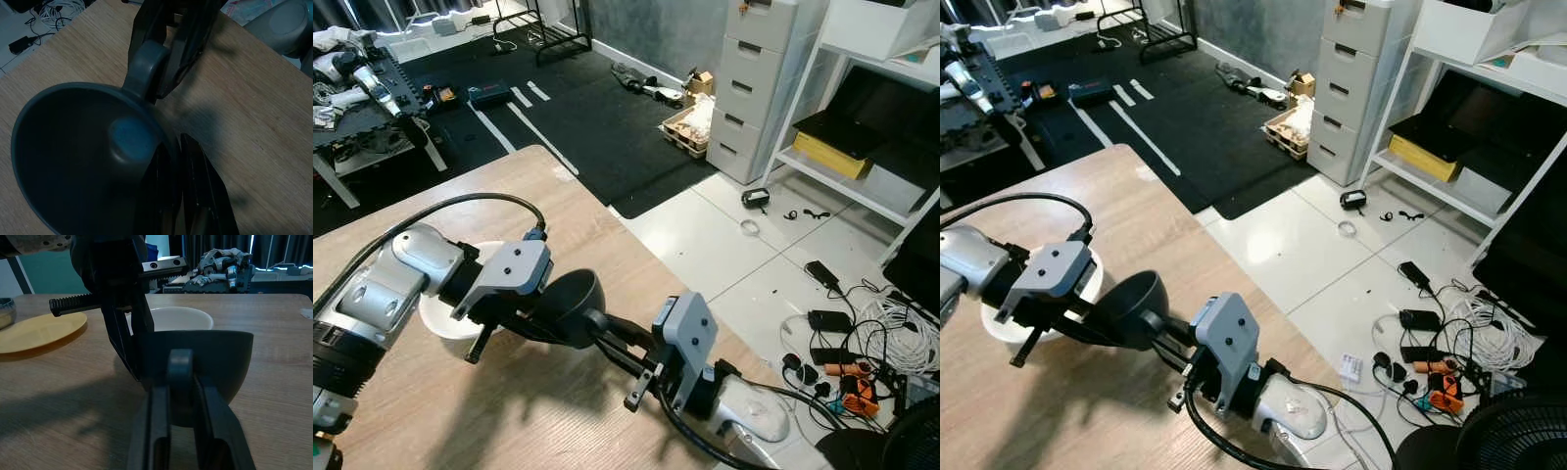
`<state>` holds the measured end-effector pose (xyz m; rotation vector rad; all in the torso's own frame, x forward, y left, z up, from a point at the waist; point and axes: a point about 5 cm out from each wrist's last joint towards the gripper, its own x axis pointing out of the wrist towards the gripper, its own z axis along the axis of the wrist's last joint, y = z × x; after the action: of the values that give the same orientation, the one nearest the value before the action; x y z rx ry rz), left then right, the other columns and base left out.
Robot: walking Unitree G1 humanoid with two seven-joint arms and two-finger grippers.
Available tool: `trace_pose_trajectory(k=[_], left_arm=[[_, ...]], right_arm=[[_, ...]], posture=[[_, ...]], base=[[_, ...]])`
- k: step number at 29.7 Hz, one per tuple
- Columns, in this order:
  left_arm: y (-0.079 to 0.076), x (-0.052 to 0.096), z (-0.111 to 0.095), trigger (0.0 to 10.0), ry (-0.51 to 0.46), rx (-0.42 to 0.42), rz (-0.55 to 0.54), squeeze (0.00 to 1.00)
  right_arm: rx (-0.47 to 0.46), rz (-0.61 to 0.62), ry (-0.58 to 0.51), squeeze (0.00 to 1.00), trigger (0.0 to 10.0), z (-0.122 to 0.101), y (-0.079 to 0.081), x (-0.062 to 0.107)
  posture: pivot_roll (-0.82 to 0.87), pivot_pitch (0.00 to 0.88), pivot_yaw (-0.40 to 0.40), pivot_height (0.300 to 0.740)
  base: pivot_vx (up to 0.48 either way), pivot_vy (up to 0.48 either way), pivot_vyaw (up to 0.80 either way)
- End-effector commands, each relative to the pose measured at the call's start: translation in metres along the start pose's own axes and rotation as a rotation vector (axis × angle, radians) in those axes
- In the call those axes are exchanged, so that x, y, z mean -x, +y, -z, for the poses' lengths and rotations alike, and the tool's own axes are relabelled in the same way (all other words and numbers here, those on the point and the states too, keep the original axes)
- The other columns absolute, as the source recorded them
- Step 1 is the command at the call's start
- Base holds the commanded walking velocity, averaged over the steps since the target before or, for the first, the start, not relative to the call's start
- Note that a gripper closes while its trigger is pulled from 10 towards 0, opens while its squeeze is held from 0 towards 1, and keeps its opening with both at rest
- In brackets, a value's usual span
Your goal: Setting the table
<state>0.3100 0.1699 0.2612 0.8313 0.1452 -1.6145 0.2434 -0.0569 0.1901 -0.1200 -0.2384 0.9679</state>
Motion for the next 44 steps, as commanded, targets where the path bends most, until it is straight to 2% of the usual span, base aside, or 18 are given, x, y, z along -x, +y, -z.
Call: trace_pose_trajectory(k=[1,2,3,7,8,15,17,18,19,20,23,24,25,26,44], left_arm=[[-0.0005,-0.0100,-0.0123,10.0,-0.045,-0.070,0.060,0.00],[-0.0007,-0.0099,-0.0122,10.0,-0.044,-0.069,0.060,0.00],[-0.0008,-0.0099,-0.0119,10.0,-0.043,-0.068,0.059,0.00],[-0.0010,-0.0099,-0.0116,10.0,-0.042,-0.067,0.058,0.00],[-0.0011,-0.0099,-0.0115,10.0,-0.042,-0.066,0.058,0.00],[-0.0019,-0.0110,-0.0118,10.0,-0.045,-0.066,0.059,0.00],[-0.0020,-0.0115,-0.0121,10.0,-0.047,-0.066,0.059,0.00],[-0.0024,-0.0121,-0.0123,10.0,-0.048,-0.066,0.061,0.00],[-0.0024,-0.0121,-0.0123,10.0,-0.048,-0.066,0.061,0.00],[-0.0029,-0.0127,-0.0124,10.0,-0.050,-0.066,0.062,0.00],[-0.0031,-0.0130,-0.0124,10.0,-0.051,-0.066,0.063,0.00],[-0.0034,-0.0132,-0.0123,10.0,-0.051,-0.066,0.064,0.00],[-0.0034,-0.0132,-0.0123,10.0,-0.051,-0.066,0.064,0.00],[-0.0036,-0.0136,-0.0124,10.0,-0.052,-0.066,0.065,0.00],[-0.0047,-0.0178,-0.0097,10.0,-0.045,-0.083,0.048,0.00]], right_arm=[[-0.037,-0.015,0.039,0.00,10.0,0.0096,0.0074,-0.0056],[-0.034,-0.013,0.037,0.58,10.0,0.0095,0.0071,-0.0060],[-0.031,-0.013,0.035,1.00,10.0,0.0094,0.0068,-0.0063],[-0.023,-0.015,0.035,0.98,10.0,0.0093,0.0064,-0.0064],[-0.019,-0.015,0.037,0.00,10.0,0.0095,0.0063,-0.0063],[-0.018,-0.022,0.045,0.00,10.0,0.0109,0.0066,-0.0055],[-0.017,-0.022,0.052,0.00,9.6,0.0120,0.0065,-0.0054],[-0.013,-0.016,0.064,0.00,8.0,0.0137,0.0060,-0.0057],[-0.013,-0.016,0.064,0.00,8.0,0.0137,0.0060,-0.0057],[-0.010,-0.009,0.073,0.00,6.3,0.0151,0.0053,-0.0060],[-0.009,-0.004,0.078,0.00,6.3,0.0159,0.0048,-0.0062],[-0.008,0.002,0.080,0.00,3.8,0.0164,0.0040,-0.0064],[-0.008,0.002,0.080,0.00,3.8,0.0164,0.0040,-0.0064],[-0.010,0.004,0.078,0.00,0.0,0.0163,0.0034,-0.0062],[-0.036,0.012,0.042,0.00,0.0,0.0131,0.0024,-0.0052]], posture=[[0.13,0.195,0.212,0.740],[0.13,0.194,0.211,0.740],[0.13,0.194,0.211,0.740],[0.13,0.194,0.211,0.740],[0.13,0.193,0.211,0.740],[0.13,0.191,0.210,0.740],[0.13,0.191,0.210,0.740],[0.13,0.189,0.207,0.740],[0.13,0.189,0.207,0.740],[0.13,0.187,0.207,0.740],[0.13,0.187,0.207,0.740],[0.12,0.186,0.207,0.740],[0.12,0.186,0.207,0.740],[0.12,0.183,0.206,0.740],[0.12,0.182,0.205,0.740]], base=[[0.000,0.000,0.00],[0.000,0.000,0.00],[0.000,0.000,0.00],[0.000,0.000,0.00],[0.000,0.000,0.00],[0.000,0.000,0.00],[0.000,0.000,0.00],[0.000,0.000,0.00],[0.000,0.000,0.00],[0.000,0.000,0.00],[0.000,0.000,0.00],[0.000,0.000,0.00],[0.000,0.000,0.00],[0.000,0.000,0.00],[0.000,0.000,0.00]])
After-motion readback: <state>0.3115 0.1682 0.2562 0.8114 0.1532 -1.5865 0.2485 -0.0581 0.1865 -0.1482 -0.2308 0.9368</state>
